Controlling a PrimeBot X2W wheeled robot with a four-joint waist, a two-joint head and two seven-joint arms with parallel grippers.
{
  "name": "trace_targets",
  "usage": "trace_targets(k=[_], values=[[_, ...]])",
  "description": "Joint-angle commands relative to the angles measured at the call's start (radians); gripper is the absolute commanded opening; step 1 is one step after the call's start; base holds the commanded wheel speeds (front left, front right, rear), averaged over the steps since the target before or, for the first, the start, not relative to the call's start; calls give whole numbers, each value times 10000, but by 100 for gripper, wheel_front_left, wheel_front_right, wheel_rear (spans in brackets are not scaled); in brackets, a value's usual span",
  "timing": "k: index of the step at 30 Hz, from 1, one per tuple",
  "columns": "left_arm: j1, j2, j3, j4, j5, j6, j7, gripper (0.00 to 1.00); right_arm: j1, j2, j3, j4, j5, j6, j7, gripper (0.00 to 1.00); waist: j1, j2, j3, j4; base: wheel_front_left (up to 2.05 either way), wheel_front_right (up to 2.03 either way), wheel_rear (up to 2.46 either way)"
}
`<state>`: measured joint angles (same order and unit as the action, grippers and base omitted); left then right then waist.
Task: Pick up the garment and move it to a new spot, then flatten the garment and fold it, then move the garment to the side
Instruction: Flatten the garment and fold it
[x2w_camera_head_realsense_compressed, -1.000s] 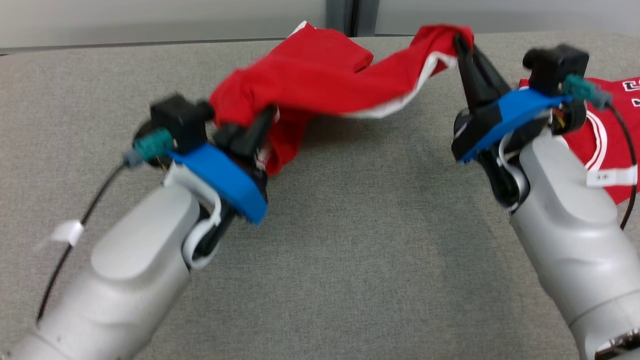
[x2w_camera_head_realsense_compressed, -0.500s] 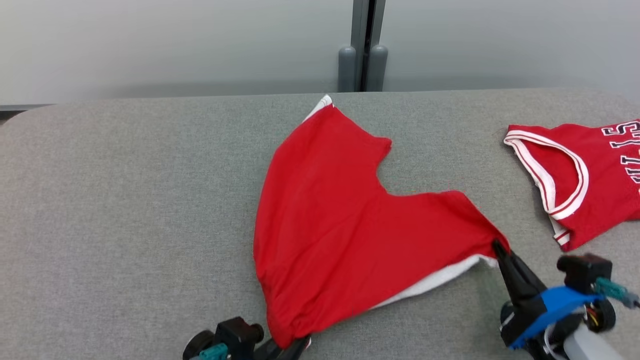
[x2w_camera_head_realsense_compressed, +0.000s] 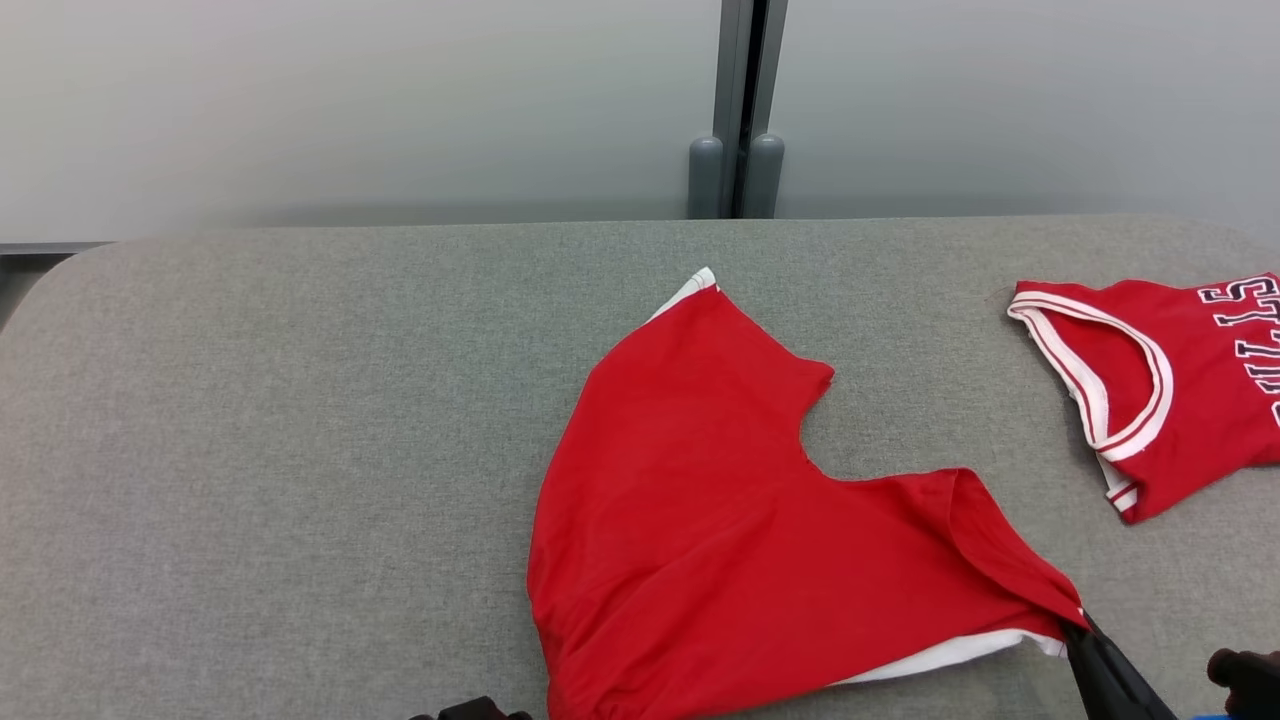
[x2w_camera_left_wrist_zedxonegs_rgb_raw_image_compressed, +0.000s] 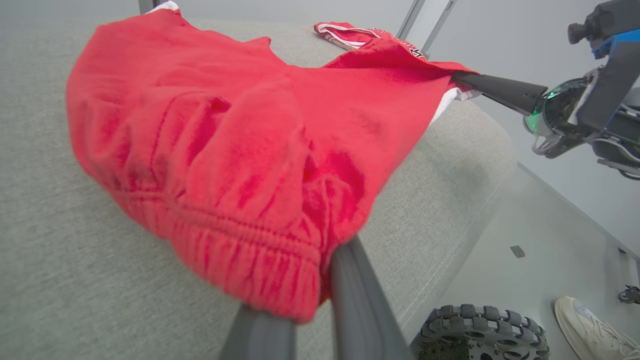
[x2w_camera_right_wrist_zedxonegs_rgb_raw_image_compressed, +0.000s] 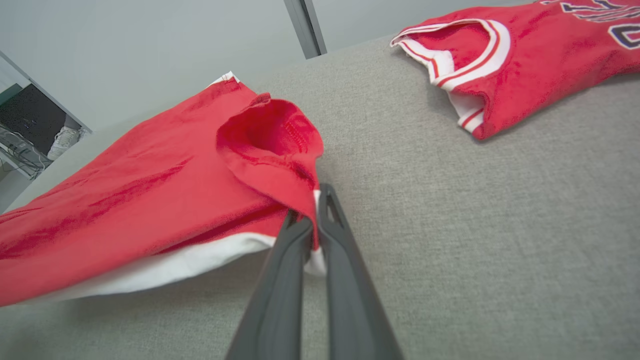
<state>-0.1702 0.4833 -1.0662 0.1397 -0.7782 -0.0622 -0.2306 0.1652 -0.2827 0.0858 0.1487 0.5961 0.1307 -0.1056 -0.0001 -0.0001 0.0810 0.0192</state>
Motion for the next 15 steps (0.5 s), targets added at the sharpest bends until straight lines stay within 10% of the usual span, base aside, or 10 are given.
trace_targets(k=[1,15], values=[[-121,-42,61,-73,45,17,-33,0,67,84,-134,-136,-60,3,102,0,1,1,7,5,0,0,0],[-979,-555,157,-237,233,-65,-79,0,-3073,169,-880,-962,-997,4,1634,0,1,1,410,482,0,0,0]])
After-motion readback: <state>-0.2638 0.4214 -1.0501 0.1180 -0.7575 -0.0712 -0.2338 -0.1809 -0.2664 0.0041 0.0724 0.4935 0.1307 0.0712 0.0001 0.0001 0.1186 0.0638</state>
